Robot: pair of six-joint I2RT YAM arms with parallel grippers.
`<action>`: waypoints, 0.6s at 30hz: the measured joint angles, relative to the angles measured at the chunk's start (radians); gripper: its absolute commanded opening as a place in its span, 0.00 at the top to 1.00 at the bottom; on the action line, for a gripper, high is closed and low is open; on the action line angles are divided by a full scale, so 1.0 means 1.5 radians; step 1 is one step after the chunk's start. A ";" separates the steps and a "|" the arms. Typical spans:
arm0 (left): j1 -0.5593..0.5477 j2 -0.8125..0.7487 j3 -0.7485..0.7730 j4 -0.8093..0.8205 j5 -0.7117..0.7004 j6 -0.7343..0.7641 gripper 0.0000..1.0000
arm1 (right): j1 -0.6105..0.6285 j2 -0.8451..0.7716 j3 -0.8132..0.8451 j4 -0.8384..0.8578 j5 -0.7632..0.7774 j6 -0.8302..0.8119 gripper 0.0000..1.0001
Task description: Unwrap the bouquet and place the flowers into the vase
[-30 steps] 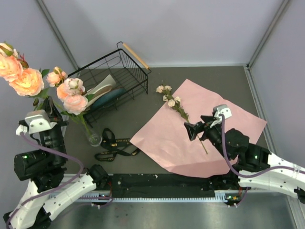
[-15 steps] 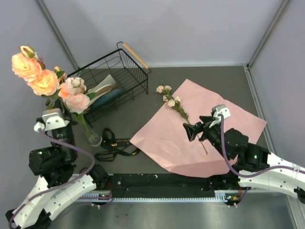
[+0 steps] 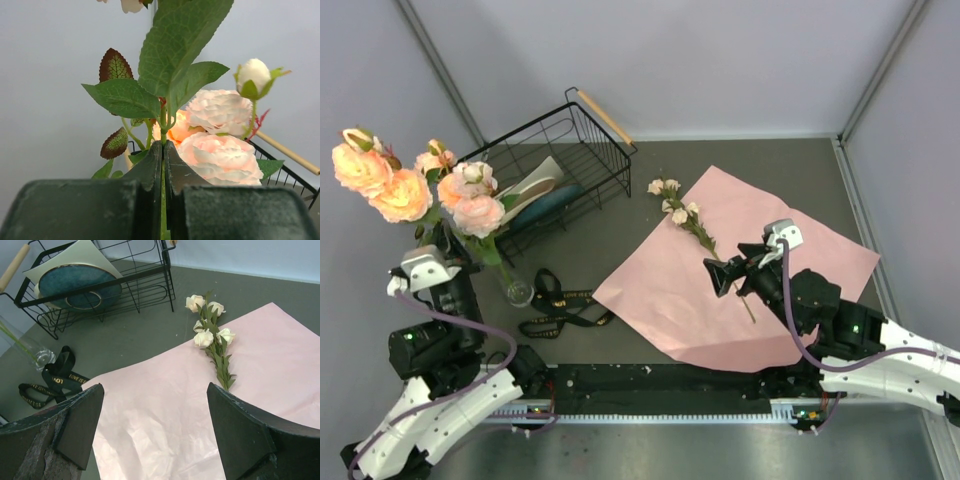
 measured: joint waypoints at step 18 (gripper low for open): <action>0.001 -0.029 -0.043 -0.008 -0.097 -0.056 1.00 | 0.000 -0.002 -0.006 -0.001 -0.004 0.010 0.15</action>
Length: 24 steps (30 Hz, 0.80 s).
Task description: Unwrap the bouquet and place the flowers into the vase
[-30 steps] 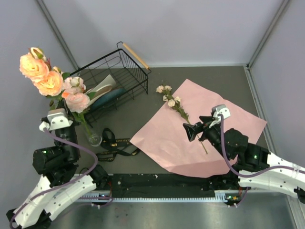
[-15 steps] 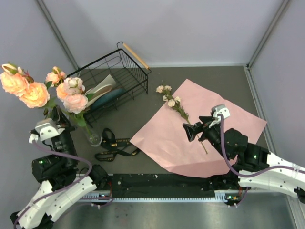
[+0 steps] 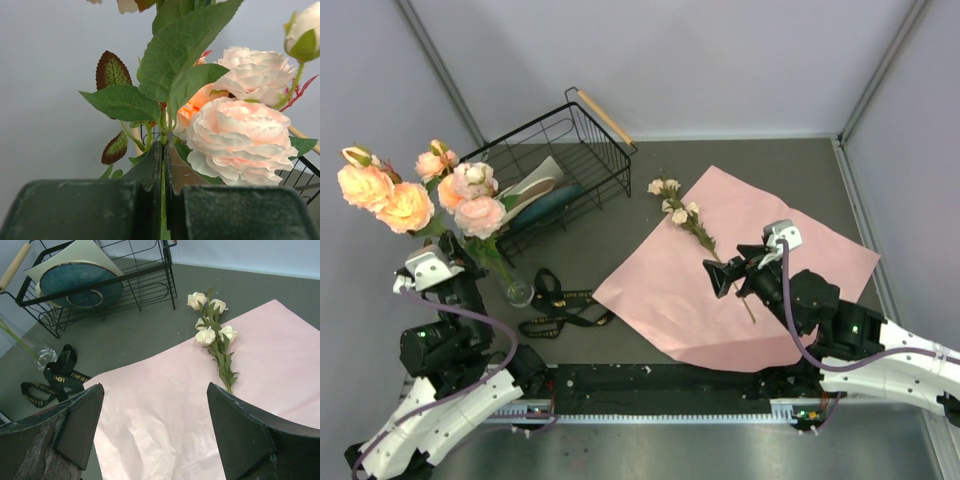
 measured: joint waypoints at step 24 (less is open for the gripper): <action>0.000 -0.012 -0.001 -0.277 -0.105 -0.305 0.33 | -0.001 -0.019 -0.012 -0.003 -0.007 0.017 0.14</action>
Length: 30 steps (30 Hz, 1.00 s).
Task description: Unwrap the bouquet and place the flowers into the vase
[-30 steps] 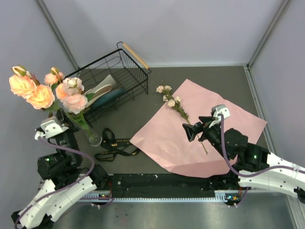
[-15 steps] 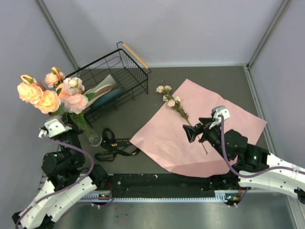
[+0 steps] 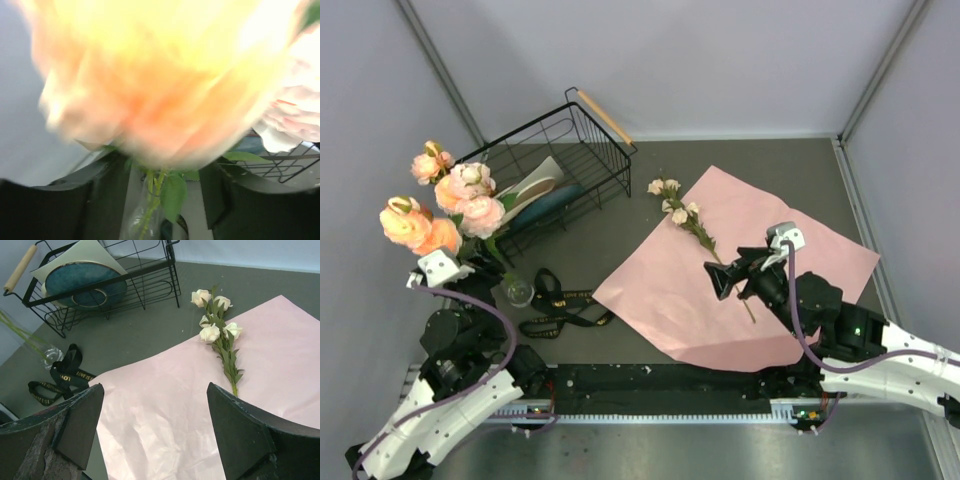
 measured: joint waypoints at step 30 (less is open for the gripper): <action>-0.031 0.017 0.505 -0.430 0.540 -0.238 0.01 | -0.392 0.426 0.051 -0.072 -0.457 0.069 0.13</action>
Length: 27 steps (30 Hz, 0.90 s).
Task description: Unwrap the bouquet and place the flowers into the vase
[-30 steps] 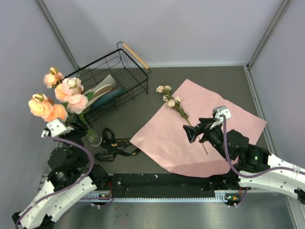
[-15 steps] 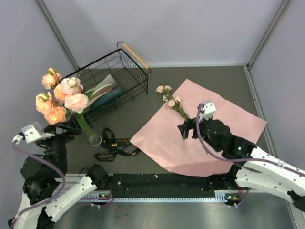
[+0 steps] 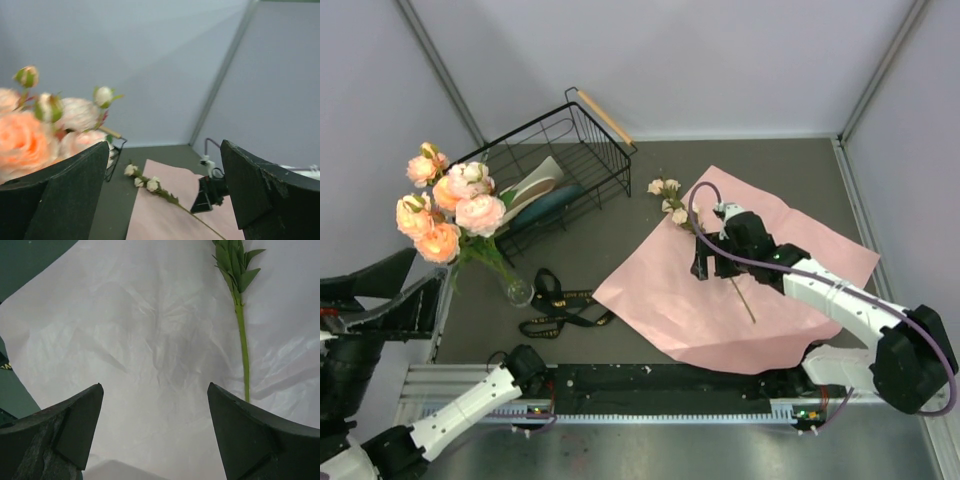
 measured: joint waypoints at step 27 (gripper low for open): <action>-0.003 0.460 -0.126 0.116 0.453 -0.067 0.05 | -0.033 0.211 0.028 0.032 0.179 -0.071 0.57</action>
